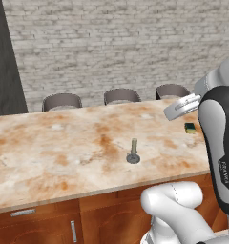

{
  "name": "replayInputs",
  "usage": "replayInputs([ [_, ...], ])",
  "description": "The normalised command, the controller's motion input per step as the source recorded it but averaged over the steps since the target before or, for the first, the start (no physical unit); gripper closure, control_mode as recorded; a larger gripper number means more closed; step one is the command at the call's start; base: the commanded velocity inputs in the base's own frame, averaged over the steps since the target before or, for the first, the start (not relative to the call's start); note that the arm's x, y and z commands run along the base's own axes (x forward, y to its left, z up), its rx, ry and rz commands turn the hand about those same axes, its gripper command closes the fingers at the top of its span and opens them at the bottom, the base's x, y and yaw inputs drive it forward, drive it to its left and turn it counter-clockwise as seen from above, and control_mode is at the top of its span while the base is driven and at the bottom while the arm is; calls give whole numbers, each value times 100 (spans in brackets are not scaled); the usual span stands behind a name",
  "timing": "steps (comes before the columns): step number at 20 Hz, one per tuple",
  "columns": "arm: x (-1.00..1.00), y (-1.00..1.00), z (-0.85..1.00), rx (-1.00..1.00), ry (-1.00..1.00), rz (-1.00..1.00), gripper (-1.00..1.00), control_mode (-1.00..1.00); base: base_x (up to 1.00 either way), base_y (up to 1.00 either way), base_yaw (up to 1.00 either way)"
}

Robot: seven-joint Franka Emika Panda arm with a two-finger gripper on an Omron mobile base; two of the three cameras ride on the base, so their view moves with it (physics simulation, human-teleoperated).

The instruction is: Pick the jar and candle from the dining table and place them in the open cabinet. Close the cabinet after placing the objects.

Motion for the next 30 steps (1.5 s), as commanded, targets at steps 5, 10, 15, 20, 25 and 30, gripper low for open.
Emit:
replayInputs([
  [5, 0, 0, 0, 0, 0, 0, -100, 100, 0, 0, 0],
  [10, 0, 0, 0, 0, 0, 0, -100, 100, 0, 0, 0],
  [15, 0, 0, 0, 0, 0, 0, -100, 100, 0, 0, 0],
  [20, 0, 0, 0, 0, 0, 0, -100, 100, 0, 0, 0],
  [25, 0, 0, 0, 0, 0, 0, -100, -100, 0, 0, 0],
  [30, 0, 0, 0, 0, 0, 0, -100, -100, 0, 0, 0],
])
